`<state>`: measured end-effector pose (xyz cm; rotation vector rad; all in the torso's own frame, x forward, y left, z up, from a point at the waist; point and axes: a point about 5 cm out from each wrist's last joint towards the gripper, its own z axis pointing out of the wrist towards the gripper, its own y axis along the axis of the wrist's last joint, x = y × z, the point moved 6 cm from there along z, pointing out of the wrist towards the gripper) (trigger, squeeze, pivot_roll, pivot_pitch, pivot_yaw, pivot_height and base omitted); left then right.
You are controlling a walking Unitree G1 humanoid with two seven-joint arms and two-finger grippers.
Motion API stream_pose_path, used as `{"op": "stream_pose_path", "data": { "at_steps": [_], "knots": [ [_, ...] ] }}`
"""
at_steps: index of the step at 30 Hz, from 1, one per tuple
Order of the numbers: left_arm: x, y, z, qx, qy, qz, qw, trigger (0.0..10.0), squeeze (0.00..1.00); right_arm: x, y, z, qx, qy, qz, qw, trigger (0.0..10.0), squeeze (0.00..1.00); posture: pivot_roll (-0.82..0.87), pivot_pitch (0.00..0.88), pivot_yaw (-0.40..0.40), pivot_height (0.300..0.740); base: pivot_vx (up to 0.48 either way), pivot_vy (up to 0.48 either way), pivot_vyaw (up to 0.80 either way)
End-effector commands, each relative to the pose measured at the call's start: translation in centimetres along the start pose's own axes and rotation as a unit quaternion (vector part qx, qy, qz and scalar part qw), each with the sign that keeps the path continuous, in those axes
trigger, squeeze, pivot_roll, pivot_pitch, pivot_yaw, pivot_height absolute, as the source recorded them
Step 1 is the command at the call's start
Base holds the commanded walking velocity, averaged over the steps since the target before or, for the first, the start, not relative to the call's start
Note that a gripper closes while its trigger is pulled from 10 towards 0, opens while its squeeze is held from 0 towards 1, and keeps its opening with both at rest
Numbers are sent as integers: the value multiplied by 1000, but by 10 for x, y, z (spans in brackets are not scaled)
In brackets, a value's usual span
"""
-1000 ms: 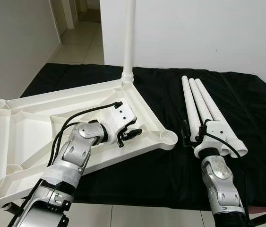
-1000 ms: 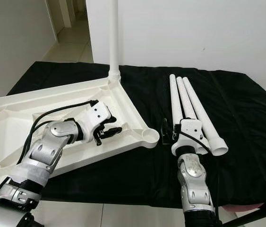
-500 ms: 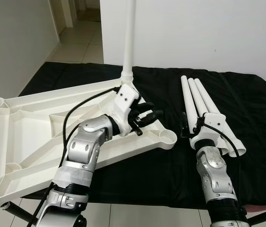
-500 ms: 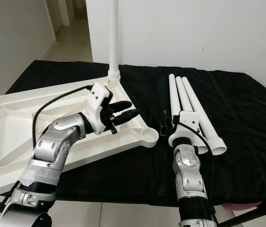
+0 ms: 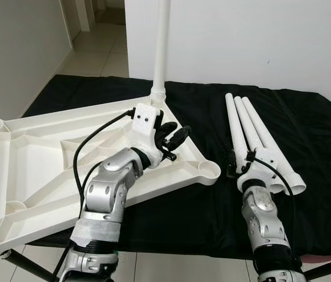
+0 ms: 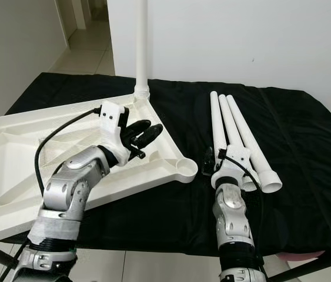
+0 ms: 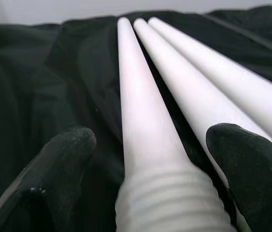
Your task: Building children table
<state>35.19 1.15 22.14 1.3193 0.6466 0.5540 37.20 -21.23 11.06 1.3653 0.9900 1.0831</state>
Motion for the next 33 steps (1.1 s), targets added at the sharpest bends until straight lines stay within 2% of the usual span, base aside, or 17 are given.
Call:
{"op": "stream_pose_path", "data": {
  "at_steps": [1, 7, 10, 13, 23, 33],
  "knots": [
    [1, 1, 0, 0, 10, 4, 1000, 10000, 0, -4, -9, -1, 19, -9, 7, 1000, 10000, 0, -48, 0, -36, 740, 0, 0, 0],
    [7, 3, -1, 0, 25, 3, 1000, 10000, 0, -7, -22, -2, 45, -16, 13, 999, 10000, 0, -48, 0, -36, 740, 0, 0, 0],
    [8, 3, -2, 1, 32, 1, 999, 10000, 0, -9, -41, -6, 82, -23, 10, 996, 10000, 0, -47, 0, -39, 740, 0, 0, 0],
    [7, 3, -3, 3, 34, 10, 999, 10000, 0, -9, -48, -7, 96, -25, 13, 995, 10000, 0, -39, 0, -45, 740, 0, 0, 0],
    [8, 5, -4, -1, 38, 13, 999, 10000, 0, -8, -46, -1, 94, -22, 17, 995, 10000, 0, -30, 0, -54, 740, 0, 0, 0],
    [6, 4, -3, -3, 36, 13, 999, 10000, 0, -9, -36, 10, 82, -17, 0, 997, 10000, 0, -28, 0, -60, 740, 0, 0, 0]
  ]
}}
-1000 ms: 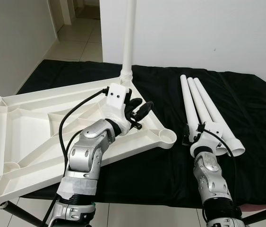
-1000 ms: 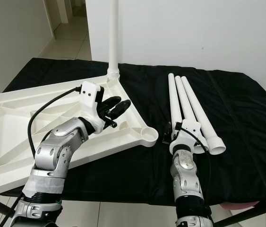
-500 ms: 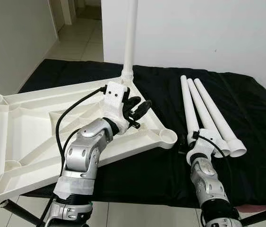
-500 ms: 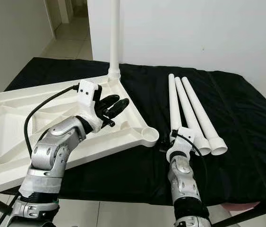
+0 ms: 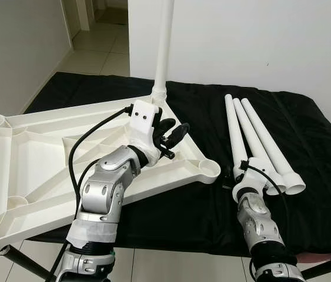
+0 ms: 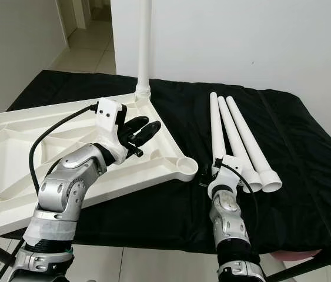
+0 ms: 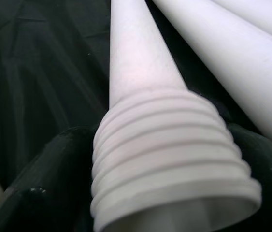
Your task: Building children table
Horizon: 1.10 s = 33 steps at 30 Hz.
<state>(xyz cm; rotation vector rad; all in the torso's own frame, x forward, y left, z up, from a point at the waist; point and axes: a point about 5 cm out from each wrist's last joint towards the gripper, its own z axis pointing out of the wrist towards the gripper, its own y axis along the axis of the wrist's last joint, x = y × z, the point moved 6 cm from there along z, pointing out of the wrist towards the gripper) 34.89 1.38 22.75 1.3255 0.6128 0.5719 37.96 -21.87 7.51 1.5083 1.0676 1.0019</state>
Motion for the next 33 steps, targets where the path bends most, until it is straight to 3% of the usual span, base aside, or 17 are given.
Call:
{"op": "stream_pose_path", "data": {
  "at_steps": [1, 3, 4, 5, 13, 19, 20, 26, 28, 29, 30, 31, 33],
  "knots": [
    [7, -2, -1, 2, 43, -1, 999, 10000, 0, -2, -4, 2, 11, 2, 0, 1000, 2353, 0, -28, 0, -60, 740, 0, 0, 0],
    [7, -2, -1, 2, 42, -1, 999, 10000, 0, -2, -5, 3, 15, 2, 0, 1000, 2353, 0, -28, 0, -60, 740, 0, 0, 0],
    [7, -2, -1, 2, 42, 0, 999, 10000, 0, -2, -7, 3, 21, 4, 0, 1000, 235, 0, -24, 0, -62, 740, 0, 0, 0],
    [7, -2, -1, 3, 42, 0, 999, 10000, 0, -2, -9, 2, 25, 3, 3, 1000, 0, 0, -21, 0, -63, 740, 0, 0, 0],
    [6, -4, -3, 6, 40, 2, 999, 10000, 0, 0, -12, 1, 28, 12, 8, 1000, 0, 0, -22, 0, -63, 740, 0, 0, 0],
    [5, -9, -6, 14, 35, 6, 999, 10000, 0, 4, -1, -2, -15, 35, -11, 999, 0, 0, -26, 0, -67, 740, 0, 0, 0],
    [6, -10, -7, 18, 34, 0, 999, 10000, 0, 5, 9, -4, -44, 36, -18, 998, 10000, 0, -30, 0, -71, 740, 0, 0, 0],
    [8, -17, -12, 26, 12, -8, 1000, 10000, 0, 1, 34, -14, -116, 39, -28, 992, 10000, 0, -35, 0, -77, 740, 0, 0, 0],
    [8, -17, -12, 26, 12, -8, 1000, 10000, 0, 1, 34, -14, -116, 39, -28, 992, 10000, 0, -35, 0, -77, 740, 0, 0, 0],
    [7, -19, -13, 30, 6, -9, 1000, 10000, 902, 0, 39, -16, -130, 39, -27, 990, 10000, 0, -36, 0, -76, 740, 0, 0, 0],
    [6, -22, -14, 35, -2, -9, 999, 10000, 902, 0, 42, -18, -139, 40, -25, 989, 10000, 0, -37, 0, -76, 740, 0, 0, 0],
    [2, -25, -15, 42, -14, -18, 999, 10000, 1000, -1, 48, -21, -156, 36, -30, 987, 10000, 0, -38, 0, -77, 740, 0, 0, 0],
    [-1, -25, -15, 45, -27, -19, 998, 10000, 1000, -2, 58, -25, -182, 35, -32, 982, 10000, 0, -39, 0, -76, 740, 0, 0, 0]
  ]
}}
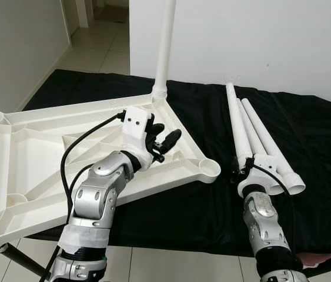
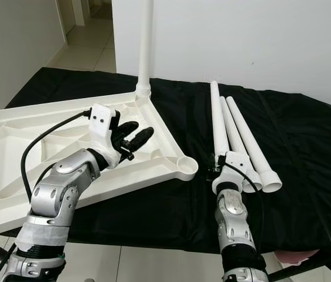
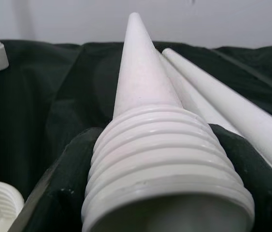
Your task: Building children table
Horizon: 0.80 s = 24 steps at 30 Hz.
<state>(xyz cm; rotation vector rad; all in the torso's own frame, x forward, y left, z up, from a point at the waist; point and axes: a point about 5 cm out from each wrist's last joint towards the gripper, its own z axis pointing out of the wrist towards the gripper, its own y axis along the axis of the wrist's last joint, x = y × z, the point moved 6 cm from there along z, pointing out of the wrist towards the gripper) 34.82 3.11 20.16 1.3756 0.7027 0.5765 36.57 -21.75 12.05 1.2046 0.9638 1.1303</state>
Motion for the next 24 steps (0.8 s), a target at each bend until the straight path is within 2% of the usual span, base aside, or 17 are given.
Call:
{"op": "stream_pose_path", "data": {
  "at_steps": [1, 6, 8, 10, 11, 12, 14, 15, 16, 17, 22, 24],
  "knots": [
    [-15, -2, 1, 8, -57, -5, 998, 10000, 1000, -3, 16, 1, -37, -4, -5, 999, 10000, 0, -39, 0, -76, 740, 0, 0, 0],
    [-18, -1, 1, 9, -70, -6, 997, 10000, 1000, -2, 24, 0, -56, -1, -4, 998, 10000, 0, -38, 0, -74, 740, 0, 0, 0],
    [-29, 14, 7, 4, -107, -29, 994, 10000, 1000, 15, 47, -3, -109, 34, -11, 993, 10000, 0, -45, 0, -52, 740, 0, 0, 0],
    [-29, 14, 7, 4, -107, -29, 994, 10000, 1000, 15, 47, -3, -109, 34, -11, 993, 10000, 0, -45, 0, -52, 740, 0, 0, 0],
    [-34, 20, 10, 7, -127, -63, 990, 10000, 1000, 27, 56, -6, -130, 57, -23, 990, 10000, 0, -46, 0, -45, 740, 0, 0, 0],
    [-38, 25, 12, 11, -146, -85, 986, 10000, 851, 36, 63, -9, -146, 76, -30, 986, 10000, 0, -45, 0, -42, 740, 0, 0, 0],
    [-40, 27, 12, 14, -156, -98, 983, 10000, 851, 41, 66, -10, -153, 85, -34, 984, 10000, 0, -45, 0, -42, 740, 0, 0, 0],
    [-44, 29, 14, 25, -172, -115, 978, 10000, 0, 52, 72, -16, -170, 107, -48, 979, 10000, 0, -45, 0, -40, 740, 0, 0, 0],
    [-44, 29, 14, 25, -172, -115, 978, 10000, 0, 52, 72, -16, -170, 107, -48, 979, 10000, 0, -45, 0, -40, 740, 0, 0, 0],
    [-48, 31, 16, 36, -186, -127, 974, 10000, 0, 61, 77, -21, -183, 124, -57, 974, 10000, 0, -45, 0, -36, 740, 0, 0, 0],
    [-51, 36, 20, 59, -209, -146, 965, 10000, 0, 75, 88, -29, -209, 148, -67, 964, 10000, 0, -51, 0, -26, 740, 0, 0, 0],
    [-54, 47, 22, 62, -232, -171, 956, 10000, 0, 87, 100, -36, -239, 169, -81, 953, 10000, 0, -57, 0, -16, 740, 0, 0, 0]
  ]
}}
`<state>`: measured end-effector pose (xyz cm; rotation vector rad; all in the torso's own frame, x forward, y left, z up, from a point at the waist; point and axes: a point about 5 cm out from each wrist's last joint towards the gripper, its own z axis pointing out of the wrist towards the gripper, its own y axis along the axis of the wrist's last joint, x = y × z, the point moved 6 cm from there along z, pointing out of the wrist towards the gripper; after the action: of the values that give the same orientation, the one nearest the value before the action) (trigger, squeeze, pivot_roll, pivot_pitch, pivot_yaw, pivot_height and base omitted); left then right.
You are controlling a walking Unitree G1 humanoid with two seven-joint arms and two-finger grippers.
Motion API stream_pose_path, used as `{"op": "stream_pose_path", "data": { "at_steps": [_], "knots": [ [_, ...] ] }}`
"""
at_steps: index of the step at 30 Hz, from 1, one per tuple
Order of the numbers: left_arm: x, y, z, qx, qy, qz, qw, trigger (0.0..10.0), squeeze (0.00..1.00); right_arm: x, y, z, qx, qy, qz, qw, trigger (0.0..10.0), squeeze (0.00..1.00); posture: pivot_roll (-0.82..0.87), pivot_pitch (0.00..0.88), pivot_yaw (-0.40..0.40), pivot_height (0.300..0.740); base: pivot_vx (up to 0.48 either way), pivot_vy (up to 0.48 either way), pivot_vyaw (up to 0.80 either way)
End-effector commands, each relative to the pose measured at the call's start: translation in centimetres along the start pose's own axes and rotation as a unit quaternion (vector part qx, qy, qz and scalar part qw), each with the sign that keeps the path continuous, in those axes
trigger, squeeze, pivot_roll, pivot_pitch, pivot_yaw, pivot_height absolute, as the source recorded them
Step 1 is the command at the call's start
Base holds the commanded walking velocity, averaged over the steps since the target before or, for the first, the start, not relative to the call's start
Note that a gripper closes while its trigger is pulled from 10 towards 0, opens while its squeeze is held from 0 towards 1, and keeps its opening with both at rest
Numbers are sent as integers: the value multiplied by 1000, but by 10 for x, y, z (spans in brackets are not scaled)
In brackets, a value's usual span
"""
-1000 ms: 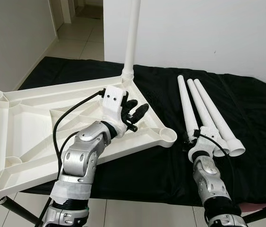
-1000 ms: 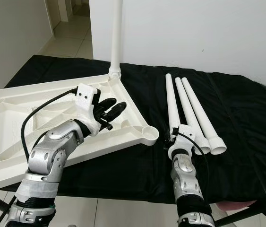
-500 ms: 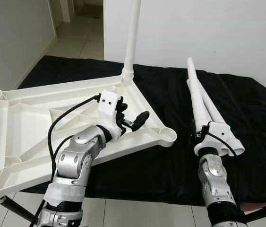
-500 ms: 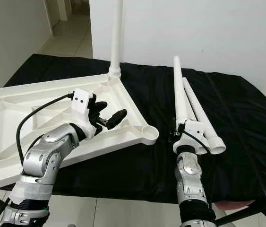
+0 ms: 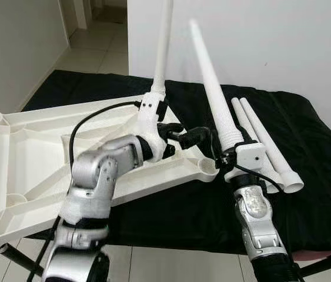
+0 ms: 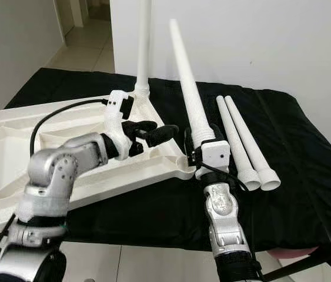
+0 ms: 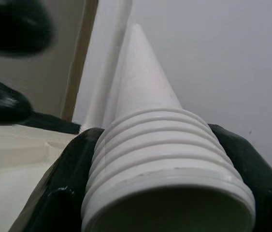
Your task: Building children table
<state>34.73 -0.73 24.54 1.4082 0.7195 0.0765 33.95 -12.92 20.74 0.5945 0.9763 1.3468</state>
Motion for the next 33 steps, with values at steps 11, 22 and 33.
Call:
{"op": "stream_pose_path", "data": {
  "at_steps": [11, 22, 33],
  "knots": [
    [-13, 18, 0, 11, -86, -33, 996, 10000, 0, 23, 38, -2, -79, 41, -50, 995, 10000, 0, -68, 0, -11, 740, 0, 0, 0],
    [-11, 37, -1, 2, -89, -50, 995, 10000, 0, 40, 46, -7, -102, 68, -77, 989, 10000, 0, -72, 0, -8, 740, 0, 0, 0],
    [1, 51, 2, -11, -66, -72, 995, 10000, 0, 63, 40, -25, -103, 133, -102, 980, 10000, 0, -72, 0, -9, 740, 0, 0, 0]
  ]
}}
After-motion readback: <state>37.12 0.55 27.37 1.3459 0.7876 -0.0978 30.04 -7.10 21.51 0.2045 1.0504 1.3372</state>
